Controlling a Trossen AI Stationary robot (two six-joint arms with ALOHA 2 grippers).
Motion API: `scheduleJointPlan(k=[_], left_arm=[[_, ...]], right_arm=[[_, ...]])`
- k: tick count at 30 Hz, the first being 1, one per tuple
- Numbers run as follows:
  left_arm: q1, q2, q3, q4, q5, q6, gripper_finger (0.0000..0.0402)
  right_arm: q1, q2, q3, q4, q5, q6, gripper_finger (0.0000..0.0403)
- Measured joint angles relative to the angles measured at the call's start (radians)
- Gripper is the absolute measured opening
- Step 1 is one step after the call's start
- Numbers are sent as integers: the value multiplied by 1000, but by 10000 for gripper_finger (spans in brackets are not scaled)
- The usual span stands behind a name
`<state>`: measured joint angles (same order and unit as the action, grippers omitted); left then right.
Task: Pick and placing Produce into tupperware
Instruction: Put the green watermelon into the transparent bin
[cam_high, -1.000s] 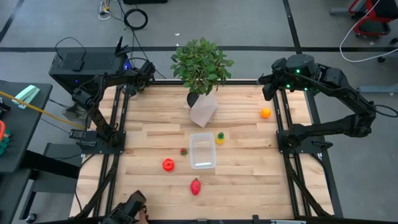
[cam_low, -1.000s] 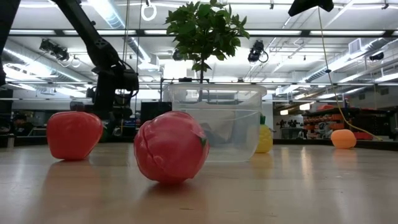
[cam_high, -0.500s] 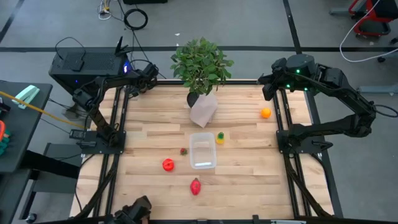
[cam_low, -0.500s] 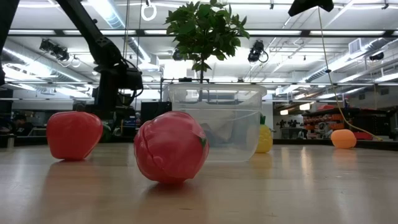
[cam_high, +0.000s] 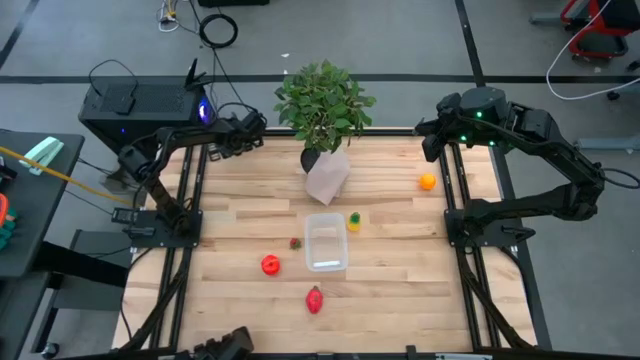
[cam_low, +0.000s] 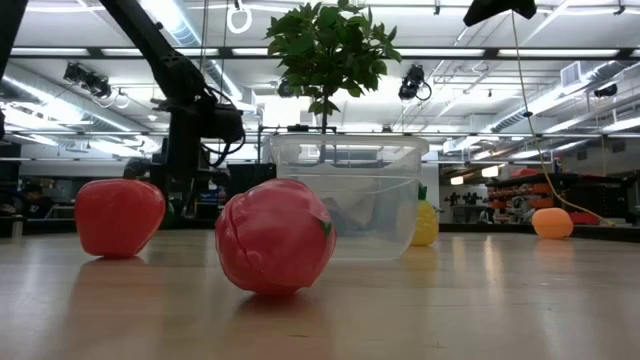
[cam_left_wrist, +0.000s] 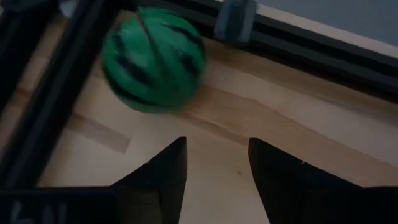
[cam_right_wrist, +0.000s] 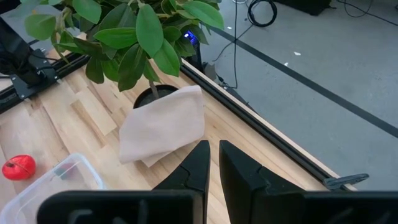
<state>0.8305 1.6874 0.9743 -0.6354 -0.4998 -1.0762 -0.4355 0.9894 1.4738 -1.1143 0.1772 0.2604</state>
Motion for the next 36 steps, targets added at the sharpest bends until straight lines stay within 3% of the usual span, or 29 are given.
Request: scheduleJointPlan(k=[8, 12, 19, 36], left_arm=[[13, -128, 1, -2, -31, 181, 230], [48, -162, 1, 3, -31, 232, 283], [137, -138, 0, -2, 73, 226, 389], [205, -49, 1, 17, 164, 267, 399]], right_arm=[[0, 0, 0, 0, 0, -15, 43], [0, 0, 0, 0, -6, -27, 43], [0, 0, 0, 0, -19, -27, 43], [0, 0, 0, 0, -37, -17, 43]])
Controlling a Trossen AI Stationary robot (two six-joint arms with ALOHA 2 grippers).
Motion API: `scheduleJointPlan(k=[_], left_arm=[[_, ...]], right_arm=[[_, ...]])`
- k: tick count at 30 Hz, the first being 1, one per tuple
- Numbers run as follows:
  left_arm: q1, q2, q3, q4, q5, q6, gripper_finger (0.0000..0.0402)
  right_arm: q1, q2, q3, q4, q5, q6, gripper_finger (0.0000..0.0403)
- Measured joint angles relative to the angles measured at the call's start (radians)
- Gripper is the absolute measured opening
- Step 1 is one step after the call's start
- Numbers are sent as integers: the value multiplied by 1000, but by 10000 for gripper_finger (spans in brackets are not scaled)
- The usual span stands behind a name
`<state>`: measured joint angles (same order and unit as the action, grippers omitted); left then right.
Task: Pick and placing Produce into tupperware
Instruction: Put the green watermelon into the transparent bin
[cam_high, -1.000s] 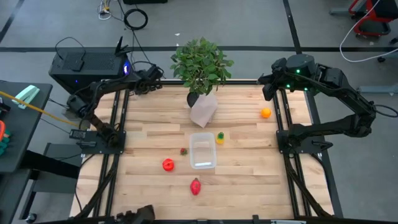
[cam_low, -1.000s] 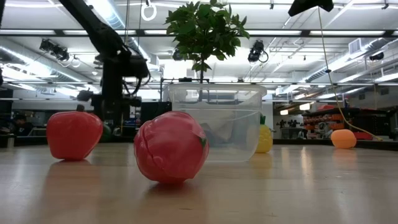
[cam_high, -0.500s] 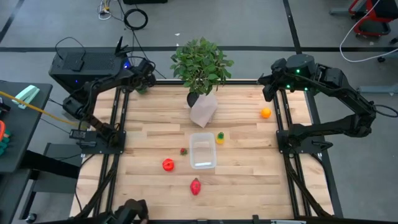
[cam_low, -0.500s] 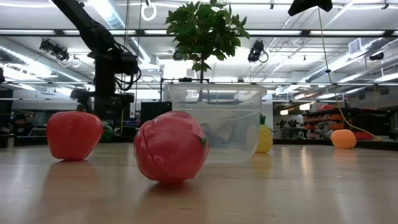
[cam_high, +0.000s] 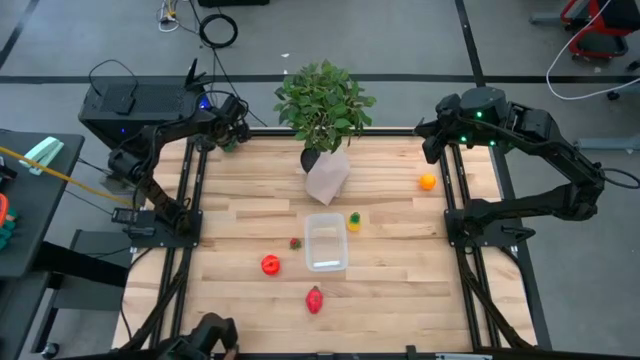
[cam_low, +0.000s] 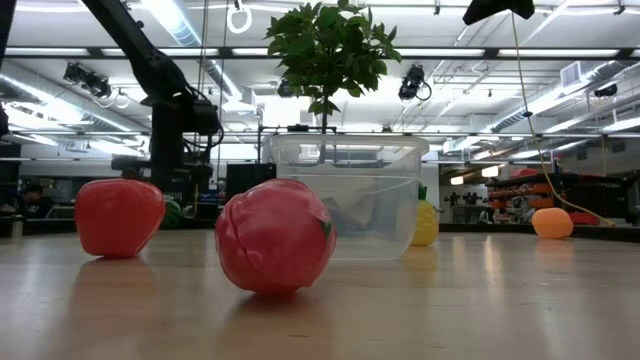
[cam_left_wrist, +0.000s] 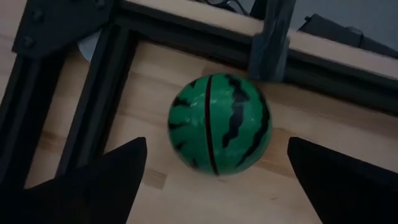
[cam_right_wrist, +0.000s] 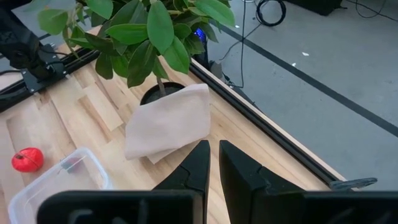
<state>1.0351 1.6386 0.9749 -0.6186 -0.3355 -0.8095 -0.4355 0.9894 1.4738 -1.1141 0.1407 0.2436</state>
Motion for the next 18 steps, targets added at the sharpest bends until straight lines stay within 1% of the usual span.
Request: scheduleJointPlan(k=[10, 18], left_arm=[[-2, 8, 0, 9, -26, -57, 397], [-32, 65, 0, 9, -18, -126, 392]], right_arm=[[0, 0, 0, 0, -8, 3, 43], [0, 0, 0, 0, -8, 4, 43]])
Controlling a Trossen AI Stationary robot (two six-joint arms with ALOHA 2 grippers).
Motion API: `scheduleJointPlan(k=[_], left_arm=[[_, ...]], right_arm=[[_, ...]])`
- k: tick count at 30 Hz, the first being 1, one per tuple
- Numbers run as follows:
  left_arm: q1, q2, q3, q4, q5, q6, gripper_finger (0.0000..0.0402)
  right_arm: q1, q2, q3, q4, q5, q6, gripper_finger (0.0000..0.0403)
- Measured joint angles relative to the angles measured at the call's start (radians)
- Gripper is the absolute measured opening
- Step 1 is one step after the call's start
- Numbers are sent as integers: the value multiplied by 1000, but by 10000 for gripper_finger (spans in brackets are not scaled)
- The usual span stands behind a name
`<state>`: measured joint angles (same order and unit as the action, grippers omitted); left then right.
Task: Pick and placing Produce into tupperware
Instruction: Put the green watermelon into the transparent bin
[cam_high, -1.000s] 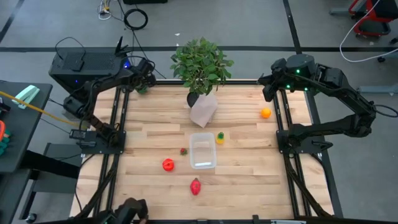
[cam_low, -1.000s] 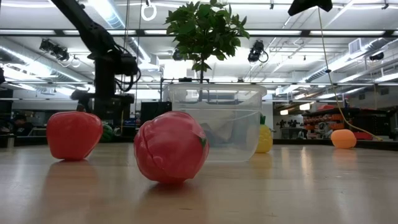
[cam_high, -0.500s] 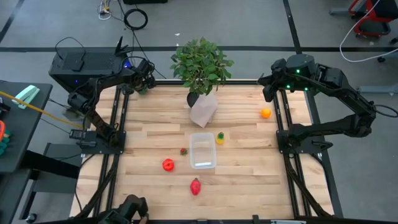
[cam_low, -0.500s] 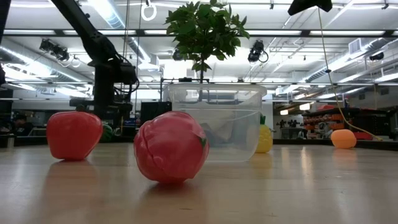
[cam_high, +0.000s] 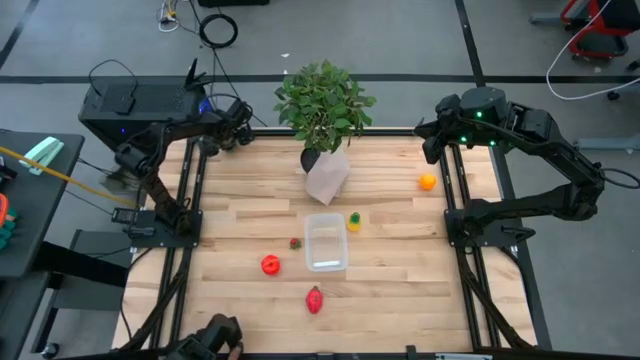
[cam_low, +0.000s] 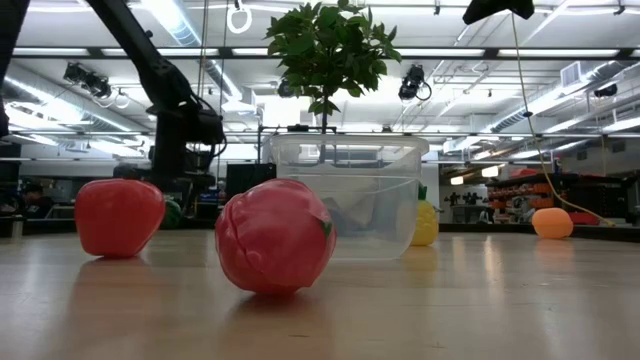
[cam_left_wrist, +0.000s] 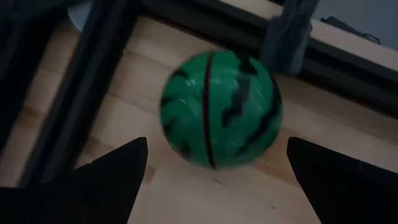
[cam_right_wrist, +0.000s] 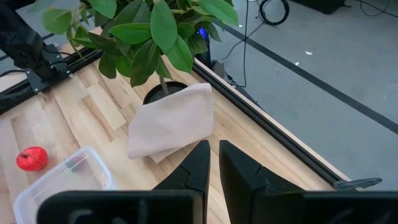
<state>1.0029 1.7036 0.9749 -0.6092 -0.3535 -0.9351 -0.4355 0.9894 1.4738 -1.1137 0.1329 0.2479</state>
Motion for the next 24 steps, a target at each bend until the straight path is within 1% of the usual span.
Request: scheduleJointPlan(k=[5, 10, 17, 24], left_arm=[[-16, 0, 0, 19, -63, -19, 391], [-16, 0, 0, 19, -83, -28, 388], [-20, 0, 0, 19, -137, -84, 385], [-20, 0, 0, 22, -141, -101, 380]], right_arm=[[0, 0, 0, 0, 0, 14, 43], [0, 0, 0, 0, -8, 22, 43], [0, 0, 0, 0, -8, 22, 43], [0, 0, 0, 0, -8, 23, 43]])
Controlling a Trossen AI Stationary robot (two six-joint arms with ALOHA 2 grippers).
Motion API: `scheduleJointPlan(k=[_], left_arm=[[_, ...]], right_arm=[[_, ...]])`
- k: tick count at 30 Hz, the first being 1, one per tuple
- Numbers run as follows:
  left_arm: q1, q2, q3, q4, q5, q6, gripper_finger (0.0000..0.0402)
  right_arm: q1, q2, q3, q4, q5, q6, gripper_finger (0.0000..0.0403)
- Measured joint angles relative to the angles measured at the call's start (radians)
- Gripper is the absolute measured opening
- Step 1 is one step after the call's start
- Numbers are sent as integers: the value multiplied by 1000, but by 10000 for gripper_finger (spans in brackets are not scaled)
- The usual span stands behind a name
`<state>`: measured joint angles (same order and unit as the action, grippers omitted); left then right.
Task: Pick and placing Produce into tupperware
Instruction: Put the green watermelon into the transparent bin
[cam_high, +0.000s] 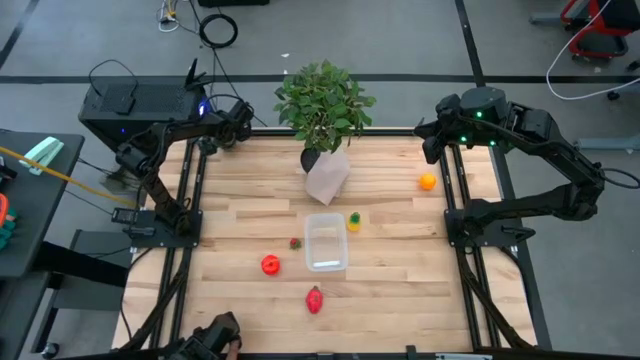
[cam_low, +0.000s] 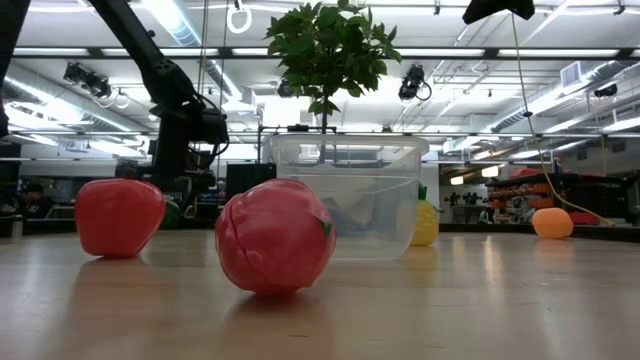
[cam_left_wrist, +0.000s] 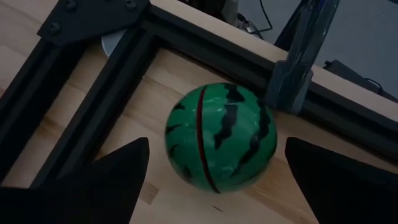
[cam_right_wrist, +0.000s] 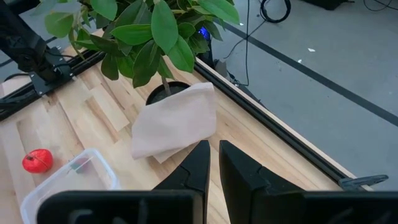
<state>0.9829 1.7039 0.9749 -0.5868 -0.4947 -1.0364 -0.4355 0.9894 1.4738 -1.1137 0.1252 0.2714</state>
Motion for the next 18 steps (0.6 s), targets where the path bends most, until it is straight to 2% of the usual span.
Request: scheduleJointPlan(k=[11, 18], left_arm=[[-6, 29, 1, 9, 13, -5, 311], [-5, 30, 1, 19, 9, -22, 303]], right_arm=[[0, 0, 0, 0, 0, 0, 43], [0, 0, 0, 0, 0, 14, 43]])
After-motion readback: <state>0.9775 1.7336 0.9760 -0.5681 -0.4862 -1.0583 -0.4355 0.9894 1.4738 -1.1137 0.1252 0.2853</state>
